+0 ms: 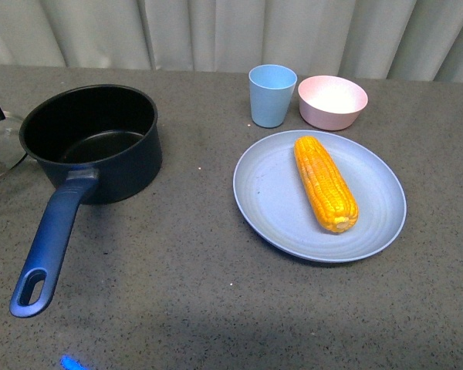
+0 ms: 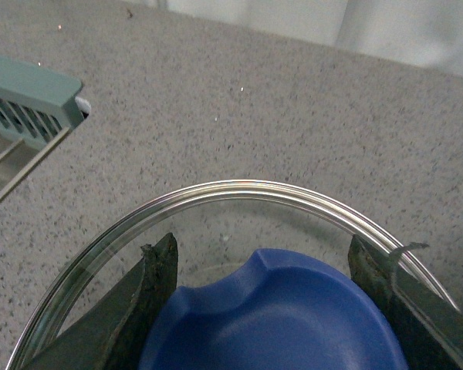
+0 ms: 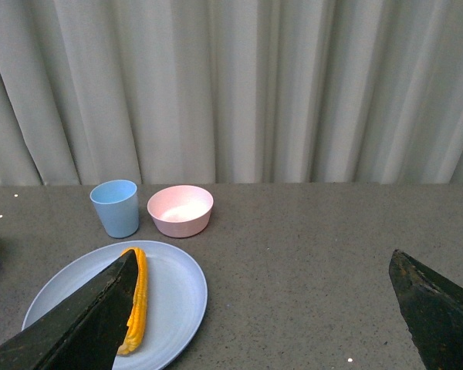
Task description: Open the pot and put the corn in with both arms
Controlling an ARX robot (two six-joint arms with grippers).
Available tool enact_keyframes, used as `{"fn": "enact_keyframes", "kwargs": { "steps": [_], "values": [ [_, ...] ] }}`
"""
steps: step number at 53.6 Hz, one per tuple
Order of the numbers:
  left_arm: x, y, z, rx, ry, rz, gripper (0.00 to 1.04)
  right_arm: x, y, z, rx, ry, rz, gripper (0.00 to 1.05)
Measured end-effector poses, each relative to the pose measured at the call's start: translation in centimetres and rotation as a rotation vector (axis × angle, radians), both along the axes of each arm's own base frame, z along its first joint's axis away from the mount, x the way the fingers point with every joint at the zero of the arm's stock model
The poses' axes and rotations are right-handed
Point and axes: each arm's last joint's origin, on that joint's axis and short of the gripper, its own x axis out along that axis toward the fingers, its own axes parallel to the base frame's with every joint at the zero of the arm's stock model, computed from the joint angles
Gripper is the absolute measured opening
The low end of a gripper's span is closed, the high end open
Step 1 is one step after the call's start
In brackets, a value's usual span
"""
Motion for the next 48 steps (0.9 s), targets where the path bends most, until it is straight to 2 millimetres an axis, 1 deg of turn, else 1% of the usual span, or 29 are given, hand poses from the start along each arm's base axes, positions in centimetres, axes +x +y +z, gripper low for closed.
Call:
{"fn": "enact_keyframes", "kwargs": {
  "steps": [12, 18, 27, 39, 41, 44, 45, 48],
  "values": [
    [-0.1, -0.1, -1.6, -0.012, 0.03, 0.012, 0.61, 0.0, 0.0, 0.0, 0.0, 0.0, 0.0, 0.96],
    [-0.1, -0.3, -2.3, 0.012, 0.014, 0.046, 0.61, 0.0, 0.0, 0.0, 0.0, 0.0, 0.0, 0.96],
    [-0.4, -0.2, -3.4, -0.016, 0.045, 0.059, 0.61, 0.0, 0.0, 0.0, 0.0, 0.0, 0.0, 0.96],
    [-0.4, -0.1, -3.4, -0.025, 0.05, 0.064, 0.61, 0.0, 0.0, 0.0, 0.0, 0.0, 0.0, 0.96],
    [-0.3, -0.1, -3.2, -0.033, 0.045, 0.069, 0.61, 0.0, 0.0, 0.0, 0.0, 0.0, 0.0, 0.96],
    [-0.5, -0.1, -2.6, -0.036, 0.034, 0.077, 0.72, 0.0, 0.0, 0.0, 0.0, 0.0, 0.0, 0.96],
    [-0.6, -0.1, -2.0, -0.041, 0.022, 0.076, 0.77, 0.0, 0.0, 0.0, 0.0, 0.0, 0.0, 0.96],
    [-0.8, -0.2, -0.4, -0.049, -0.011, 0.073, 0.88, 0.0, 0.0, 0.0, 0.0, 0.0, 0.0, 0.96]
  ]
}}
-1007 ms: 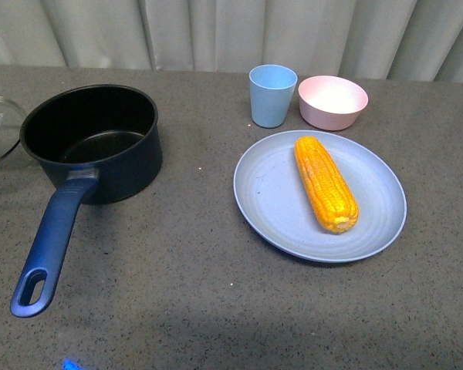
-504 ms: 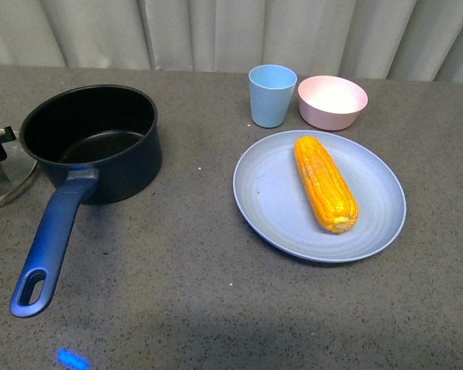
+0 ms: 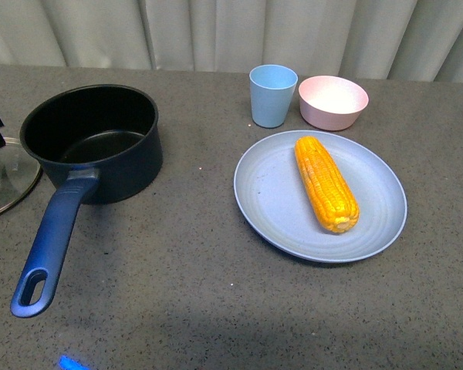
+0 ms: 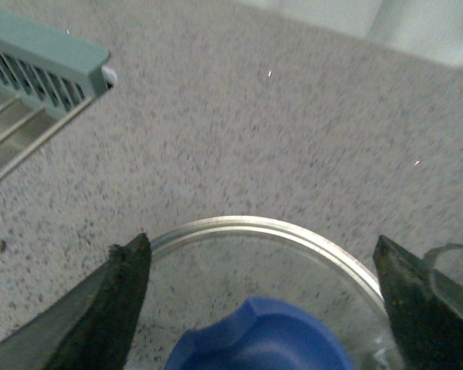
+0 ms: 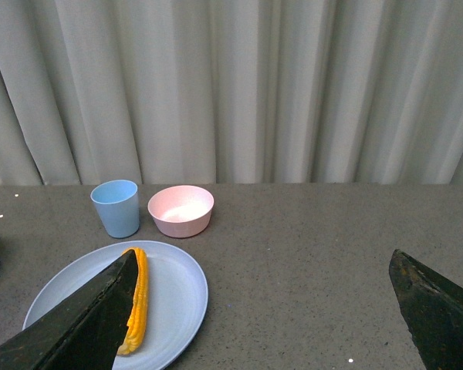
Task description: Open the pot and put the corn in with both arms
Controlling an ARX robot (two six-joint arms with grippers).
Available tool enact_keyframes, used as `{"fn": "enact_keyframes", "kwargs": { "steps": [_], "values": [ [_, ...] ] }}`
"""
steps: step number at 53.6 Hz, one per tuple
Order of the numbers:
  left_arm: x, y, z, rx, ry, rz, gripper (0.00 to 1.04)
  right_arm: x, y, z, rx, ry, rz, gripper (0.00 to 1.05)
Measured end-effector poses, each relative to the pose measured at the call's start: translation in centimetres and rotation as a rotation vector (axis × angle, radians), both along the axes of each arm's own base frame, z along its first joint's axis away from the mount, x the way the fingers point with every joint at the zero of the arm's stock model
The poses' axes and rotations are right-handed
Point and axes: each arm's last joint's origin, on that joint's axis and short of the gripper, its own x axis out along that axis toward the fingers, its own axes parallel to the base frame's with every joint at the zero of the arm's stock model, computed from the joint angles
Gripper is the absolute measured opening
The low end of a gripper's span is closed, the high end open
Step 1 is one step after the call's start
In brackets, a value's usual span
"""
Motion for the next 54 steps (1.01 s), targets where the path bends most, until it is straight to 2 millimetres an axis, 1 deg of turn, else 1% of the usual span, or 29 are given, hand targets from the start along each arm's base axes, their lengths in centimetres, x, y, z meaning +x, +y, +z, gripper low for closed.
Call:
{"fn": "enact_keyframes", "kwargs": {
  "steps": [2, 4, 8, 13, 15, 17, 21, 26, 27, 29, 31, 35, 36, 40, 41, 45, 48, 51, 54],
  "values": [
    [-0.1, 0.0, 1.0, 0.002, -0.016, 0.0, 0.93, 0.0, 0.0, 0.0, 0.0, 0.0, 0.0, 0.96],
    [-0.4, -0.1, 2.4, 0.002, -0.037, -0.002, 1.0, 0.0, 0.0, 0.0, 0.0, 0.0, 0.0, 0.96],
    [-1.4, -0.3, 5.1, 0.014, -0.078, 0.011, 0.98, 0.0, 0.0, 0.0, 0.0, 0.0, 0.0, 0.96],
    [-4.0, -1.0, 8.4, 0.008, -0.127, 0.016, 0.98, 0.0, 0.0, 0.0, 0.0, 0.0, 0.0, 0.96],
    [-4.9, -1.4, 9.3, 0.007, -0.137, 0.023, 0.98, 0.0, 0.0, 0.0, 0.0, 0.0, 0.0, 0.96],
    [-6.3, -1.7, 10.3, 0.023, -0.143, 0.05, 0.98, 0.0, 0.0, 0.0, 0.0, 0.0, 0.0, 0.96],
    [-8.0, -2.1, 11.1, 0.041, -0.129, 0.062, 0.98, 0.0, 0.0, 0.0, 0.0, 0.0, 0.0, 0.96],
    [-9.6, -2.6, 11.7, 0.058, -0.221, -0.177, 0.84, 0.0, 0.0, 0.0, 0.0, 0.0, 0.0, 0.96],
    [-10.0, -2.9, 11.9, 0.058, -0.237, -0.254, 0.81, 0.0, 0.0, 0.0, 0.0, -0.001, -0.002, 0.96],
    [-10.8, -3.5, 12.3, 0.064, -0.261, -0.348, 0.74, 0.0, 0.0, 0.0, 0.0, 0.0, -0.002, 0.96],
    [-11.3, -3.9, 12.6, 0.073, -0.275, -0.386, 0.68, 0.0, 0.0, 0.0, 0.0, 0.0, -0.002, 0.96],
    [-12.5, -4.7, 12.8, 0.084, -0.287, -0.415, 0.56, 0.0, 0.0, 0.0, 0.0, 0.0, 0.001, 0.96],
    [-12.7, -4.8, 12.8, 0.085, -0.287, -0.416, 0.54, 0.0, 0.0, 0.0, 0.0, 0.0, 0.001, 0.96],
    [-14.1, -5.4, 12.7, 0.089, -0.28, -0.407, 0.38, 0.0, 0.0, 0.0, 0.0, 0.0, -0.001, 0.96],
    [-14.3, -5.4, 12.7, 0.089, -0.279, -0.407, 0.36, 0.0, 0.0, 0.0, 0.0, 0.0, -0.001, 0.96],
    [-15.4, -6.0, 12.7, 0.092, -0.278, -0.411, 0.21, 0.0, 0.0, 0.0, 0.0, 0.0, 0.0, 0.96],
    [-15.9, -6.2, 12.7, 0.092, -0.276, -0.417, 0.14, 0.0, 0.0, 0.0, 0.0, 0.0, 0.0, 0.96],
    [-16.7, -6.5, 12.6, 0.093, -0.274, -0.415, 0.04, 0.0, 0.0, 0.0, 0.0, 0.0, 0.0, 0.96],
    [-17.4, -6.8, 12.7, 0.095, -0.274, -0.411, 0.04, 0.0, 0.0, 0.0, 0.0, 0.0, 0.0, 0.96]
  ]
}}
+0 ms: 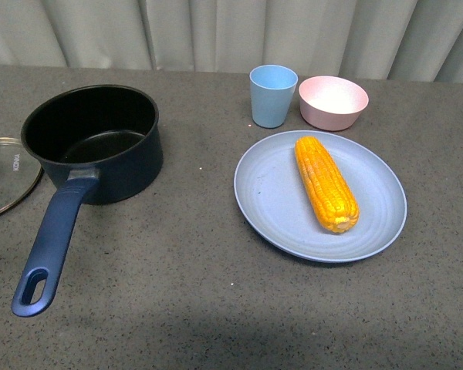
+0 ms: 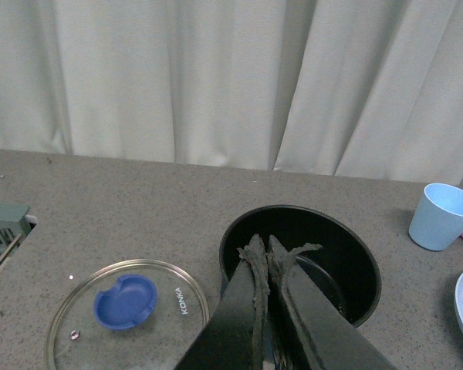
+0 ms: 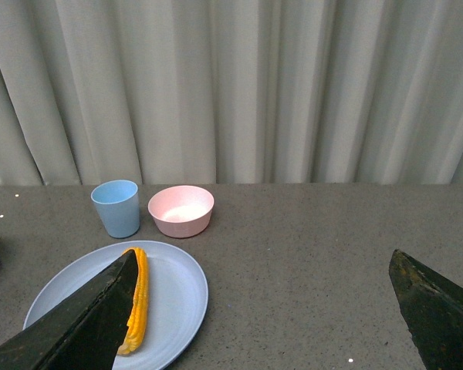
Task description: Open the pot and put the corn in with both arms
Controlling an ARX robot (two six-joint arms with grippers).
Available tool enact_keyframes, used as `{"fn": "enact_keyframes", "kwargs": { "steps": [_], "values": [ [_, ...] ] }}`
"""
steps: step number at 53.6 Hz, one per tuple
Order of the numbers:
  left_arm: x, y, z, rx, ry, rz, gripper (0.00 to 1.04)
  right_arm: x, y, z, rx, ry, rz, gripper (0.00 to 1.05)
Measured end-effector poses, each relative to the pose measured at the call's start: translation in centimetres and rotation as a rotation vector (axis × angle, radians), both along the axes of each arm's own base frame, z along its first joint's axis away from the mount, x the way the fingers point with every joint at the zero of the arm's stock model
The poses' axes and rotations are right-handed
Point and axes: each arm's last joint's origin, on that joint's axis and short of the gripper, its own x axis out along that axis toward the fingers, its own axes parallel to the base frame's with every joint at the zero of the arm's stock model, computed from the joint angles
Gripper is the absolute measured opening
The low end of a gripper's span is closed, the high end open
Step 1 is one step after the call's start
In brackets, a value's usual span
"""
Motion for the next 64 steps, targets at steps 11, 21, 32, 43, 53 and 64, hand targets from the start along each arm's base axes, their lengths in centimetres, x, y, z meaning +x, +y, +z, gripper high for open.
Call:
{"fn": "enact_keyframes", "kwargs": {
  "steps": [11, 21, 32, 43, 53, 64],
  "values": [
    [-2.1, -1.2, 0.1, 0.001, 0.0, 0.015, 0.04, 0.0, 0.0, 0.0, 0.0, 0.0, 0.0, 0.96],
    [-3.7, -1.7, 0.1, 0.002, -0.002, -0.003, 0.04, 0.0, 0.0, 0.0, 0.0, 0.0, 0.0, 0.96],
    [-5.0, -1.7, 0.6, 0.002, -0.017, -0.004, 0.04, 0.0, 0.0, 0.0, 0.0, 0.0, 0.0, 0.96],
    [-5.7, -1.7, 0.9, 0.002, -0.026, -0.005, 0.04, 0.0, 0.0, 0.0, 0.0, 0.0, 0.0, 0.96],
    [-6.5, -1.7, 1.1, 0.002, -0.034, -0.005, 0.04, 0.0, 0.0, 0.0, 0.0, 0.0, 0.0, 0.96],
    [-7.1, -1.7, 1.2, 0.002, -0.037, -0.005, 0.04, 0.0, 0.0, 0.0, 0.0, 0.0, 0.0, 0.96]
  ]
}}
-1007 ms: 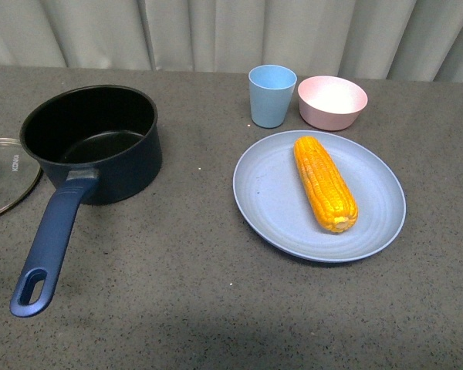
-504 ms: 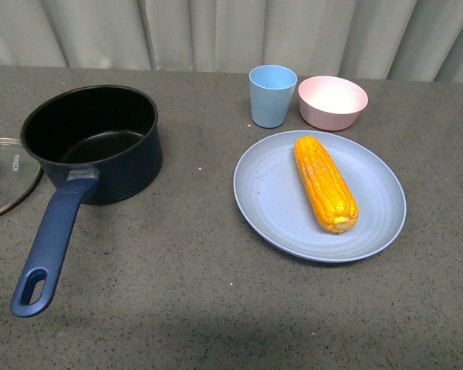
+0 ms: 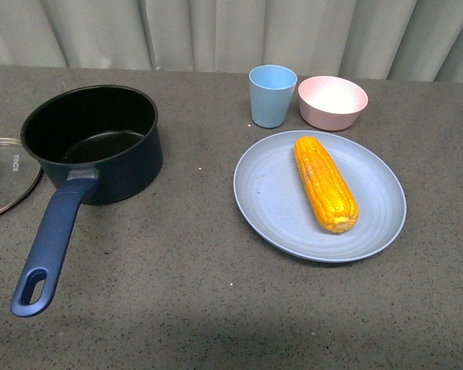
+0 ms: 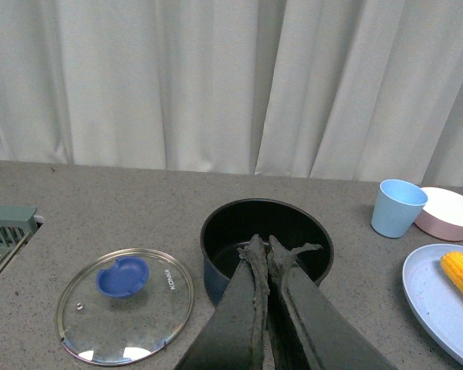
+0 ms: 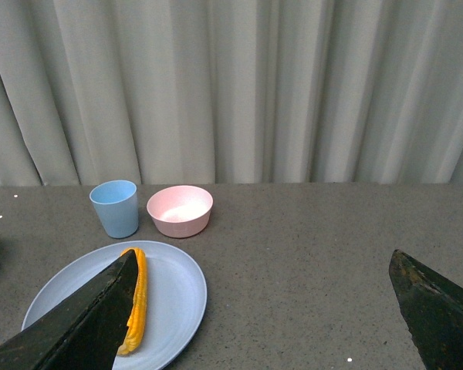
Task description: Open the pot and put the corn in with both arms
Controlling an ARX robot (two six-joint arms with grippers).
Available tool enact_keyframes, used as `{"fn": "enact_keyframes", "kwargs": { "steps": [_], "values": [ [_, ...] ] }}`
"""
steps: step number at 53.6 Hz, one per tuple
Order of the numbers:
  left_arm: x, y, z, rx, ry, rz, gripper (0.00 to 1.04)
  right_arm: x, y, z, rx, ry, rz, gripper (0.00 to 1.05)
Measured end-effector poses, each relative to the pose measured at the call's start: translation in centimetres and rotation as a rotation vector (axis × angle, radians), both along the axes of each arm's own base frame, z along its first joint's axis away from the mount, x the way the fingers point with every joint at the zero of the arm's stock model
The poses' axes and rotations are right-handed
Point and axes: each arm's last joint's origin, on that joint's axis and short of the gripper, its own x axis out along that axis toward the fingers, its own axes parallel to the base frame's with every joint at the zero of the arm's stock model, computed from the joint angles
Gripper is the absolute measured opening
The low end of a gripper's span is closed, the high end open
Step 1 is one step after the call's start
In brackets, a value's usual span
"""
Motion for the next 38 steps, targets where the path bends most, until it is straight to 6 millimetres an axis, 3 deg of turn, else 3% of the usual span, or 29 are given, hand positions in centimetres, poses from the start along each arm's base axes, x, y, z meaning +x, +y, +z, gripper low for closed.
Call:
{"fn": "enact_keyframes", "kwargs": {
  "steps": [30, 38],
  "values": [
    [-1.2, 0.0, 0.0, 0.0, -0.001, 0.0, 0.04, 0.0, 0.0, 0.0, 0.0, 0.0, 0.0, 0.96],
    [-2.3, 0.0, -0.3, 0.0, 0.005, 0.0, 0.04, 0.0, 0.0, 0.0, 0.0, 0.0, 0.0, 0.96]
  ]
}}
